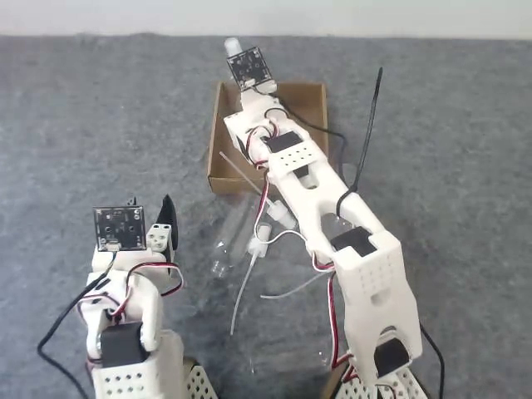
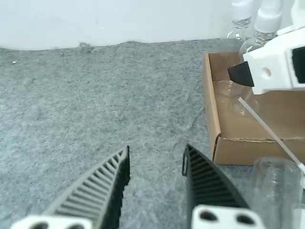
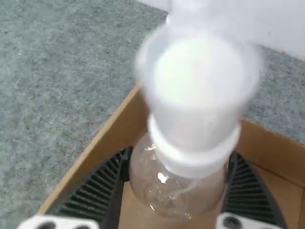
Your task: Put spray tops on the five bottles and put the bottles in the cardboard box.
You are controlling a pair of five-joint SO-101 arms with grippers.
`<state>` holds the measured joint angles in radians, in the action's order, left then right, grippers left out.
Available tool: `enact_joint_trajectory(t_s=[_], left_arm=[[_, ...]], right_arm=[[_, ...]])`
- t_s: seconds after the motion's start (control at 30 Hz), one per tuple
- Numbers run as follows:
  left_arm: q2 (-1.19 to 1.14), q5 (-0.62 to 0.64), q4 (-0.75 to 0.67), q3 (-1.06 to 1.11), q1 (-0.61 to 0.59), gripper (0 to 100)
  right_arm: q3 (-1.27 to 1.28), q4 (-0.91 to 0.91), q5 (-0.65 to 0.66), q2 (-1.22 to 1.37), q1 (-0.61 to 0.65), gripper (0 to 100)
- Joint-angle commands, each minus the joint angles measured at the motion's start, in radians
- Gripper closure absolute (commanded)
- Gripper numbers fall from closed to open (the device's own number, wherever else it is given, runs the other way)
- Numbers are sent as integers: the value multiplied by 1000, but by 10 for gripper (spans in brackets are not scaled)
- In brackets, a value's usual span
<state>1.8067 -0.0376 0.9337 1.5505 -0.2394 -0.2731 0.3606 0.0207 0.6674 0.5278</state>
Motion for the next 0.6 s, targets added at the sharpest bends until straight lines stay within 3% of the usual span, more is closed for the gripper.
enact_joint_trajectory(t_s=[0.0,0.57], left_arm=[[15,8,-40,-41,-3,830],[15,8,-60,-36,-3,830]], right_arm=[[-21,24,8,-44,15,735],[-23,124,8,-114,33,735]])
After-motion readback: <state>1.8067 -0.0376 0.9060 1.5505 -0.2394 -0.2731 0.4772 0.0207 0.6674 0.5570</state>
